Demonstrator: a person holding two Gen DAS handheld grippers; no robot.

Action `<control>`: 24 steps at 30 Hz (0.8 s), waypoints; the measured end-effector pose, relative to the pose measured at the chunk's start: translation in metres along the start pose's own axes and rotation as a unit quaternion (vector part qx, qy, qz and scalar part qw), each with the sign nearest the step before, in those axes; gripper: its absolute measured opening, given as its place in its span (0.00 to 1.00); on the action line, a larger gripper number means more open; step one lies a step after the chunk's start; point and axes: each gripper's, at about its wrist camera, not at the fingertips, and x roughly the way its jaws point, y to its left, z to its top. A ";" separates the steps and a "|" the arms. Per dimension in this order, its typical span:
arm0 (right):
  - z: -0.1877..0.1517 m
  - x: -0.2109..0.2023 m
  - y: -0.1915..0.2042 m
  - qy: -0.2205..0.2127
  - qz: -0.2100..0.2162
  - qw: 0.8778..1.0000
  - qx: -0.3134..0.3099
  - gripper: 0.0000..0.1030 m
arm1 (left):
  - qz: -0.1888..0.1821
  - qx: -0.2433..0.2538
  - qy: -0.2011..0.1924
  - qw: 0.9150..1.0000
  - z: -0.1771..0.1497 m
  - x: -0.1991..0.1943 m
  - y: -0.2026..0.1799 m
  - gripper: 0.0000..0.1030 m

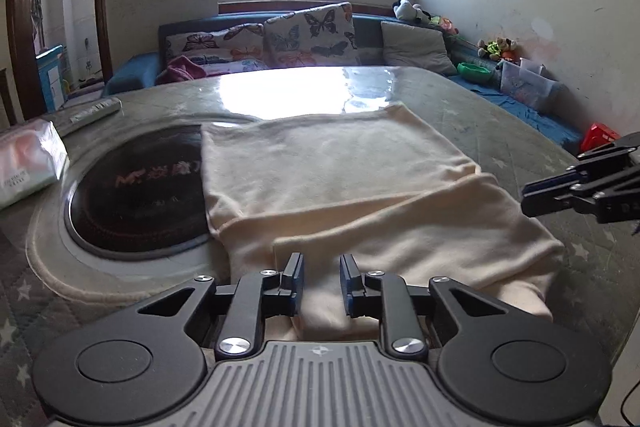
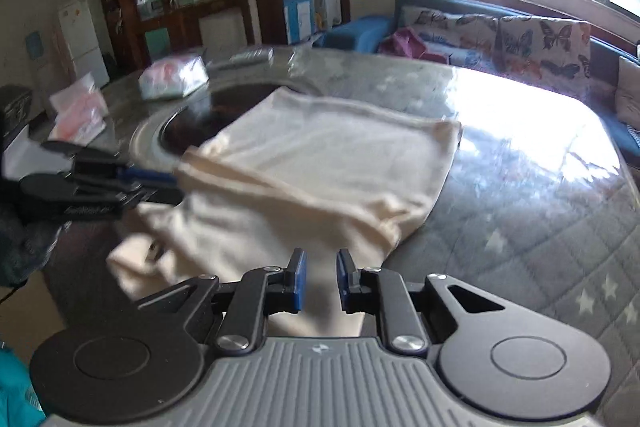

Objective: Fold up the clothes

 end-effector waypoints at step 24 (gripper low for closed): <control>0.017 0.046 0.004 0.005 -0.008 1.000 -0.009 0.17 | -0.008 0.005 0.010 1.000 0.008 0.028 0.005 0.17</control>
